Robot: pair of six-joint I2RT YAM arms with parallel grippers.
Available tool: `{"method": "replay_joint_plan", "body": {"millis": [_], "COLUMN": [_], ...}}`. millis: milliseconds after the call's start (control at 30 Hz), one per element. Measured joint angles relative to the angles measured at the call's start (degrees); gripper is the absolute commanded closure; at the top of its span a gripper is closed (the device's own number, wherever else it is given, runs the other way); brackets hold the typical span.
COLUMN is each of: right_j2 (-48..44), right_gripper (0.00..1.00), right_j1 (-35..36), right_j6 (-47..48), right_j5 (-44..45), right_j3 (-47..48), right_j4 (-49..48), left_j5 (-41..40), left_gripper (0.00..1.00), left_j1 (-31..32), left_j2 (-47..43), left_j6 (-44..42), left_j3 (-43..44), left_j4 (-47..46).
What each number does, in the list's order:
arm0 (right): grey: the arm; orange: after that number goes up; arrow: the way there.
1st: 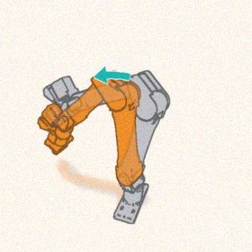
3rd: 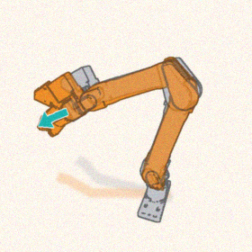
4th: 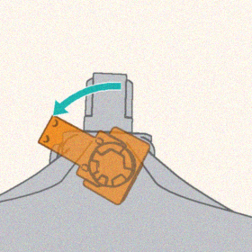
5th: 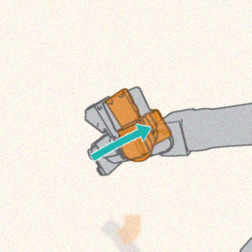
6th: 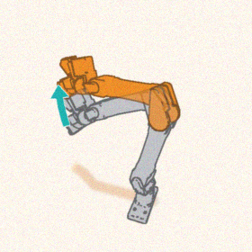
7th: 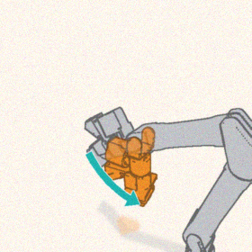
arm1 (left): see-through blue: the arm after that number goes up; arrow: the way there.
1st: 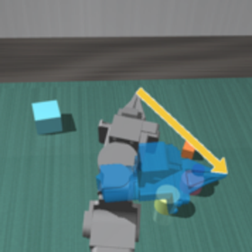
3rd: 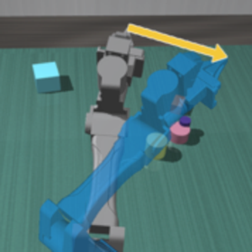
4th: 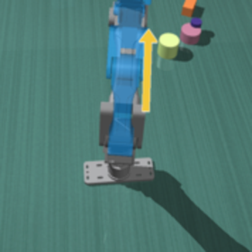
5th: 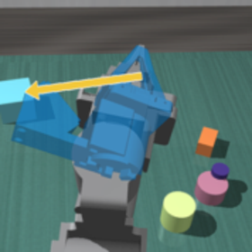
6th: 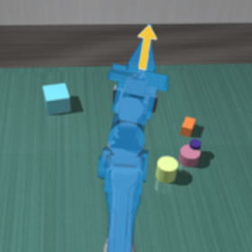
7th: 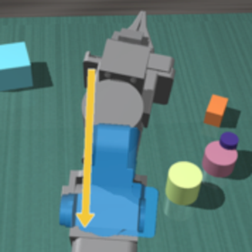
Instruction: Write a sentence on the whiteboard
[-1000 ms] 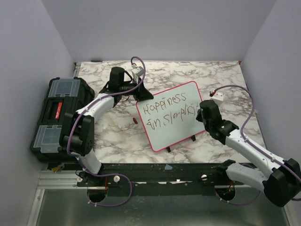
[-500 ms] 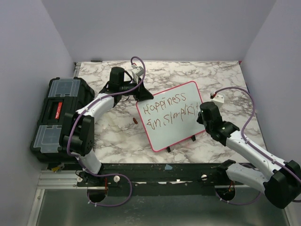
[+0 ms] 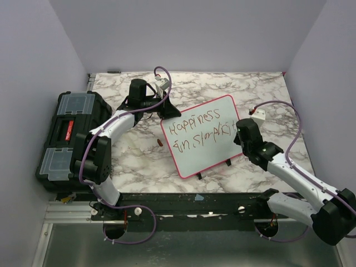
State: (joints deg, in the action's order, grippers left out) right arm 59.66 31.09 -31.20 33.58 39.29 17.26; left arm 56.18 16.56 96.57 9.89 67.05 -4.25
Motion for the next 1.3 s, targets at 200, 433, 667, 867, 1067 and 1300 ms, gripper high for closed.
{"method": "replay_joint_plan", "body": {"millis": [200, 433, 667, 867, 1067, 1300], "right_j2": [-2.1, -0.4, 2.6, 3.3, 2.7, 1.4], "right_gripper": [0.99, 0.99, 0.99, 0.99, 0.99, 0.99], "right_j1": [0.0, 0.0, 0.0, -0.1, -0.1, -0.1], "right_j6": [0.2, 0.9, 1.7, 1.8, 1.7, 1.2], "right_j5": [0.5, 1.5, 1.8, 1.8, 1.7, 1.4], "right_j3": [0.9, 2.3, 2.4, 2.3, 1.3, -0.4], "right_j4": [0.6, 0.1, -2.5, -4.0, -4.4, -4.3], "left_j5": [0.1, 0.2, 0.2, 0.2, 0.2, 0.2], "left_gripper": [1.00, 1.00, 1.00, 1.00, 1.00, 1.00], "left_j1": [0.0, 0.0, 0.0, 0.0, 0.0, 0.0], "left_j2": [0.0, 0.0, 0.0, 0.0, 0.0, 0.0], "left_j6": [0.0, 0.0, 0.0, 0.1, 0.1, 0.1], "left_j3": [0.0, 0.0, 0.0, 0.0, 0.0, 0.0], "left_j4": [-0.3, -0.4, -0.4, -0.4, -0.5, -0.4]}}
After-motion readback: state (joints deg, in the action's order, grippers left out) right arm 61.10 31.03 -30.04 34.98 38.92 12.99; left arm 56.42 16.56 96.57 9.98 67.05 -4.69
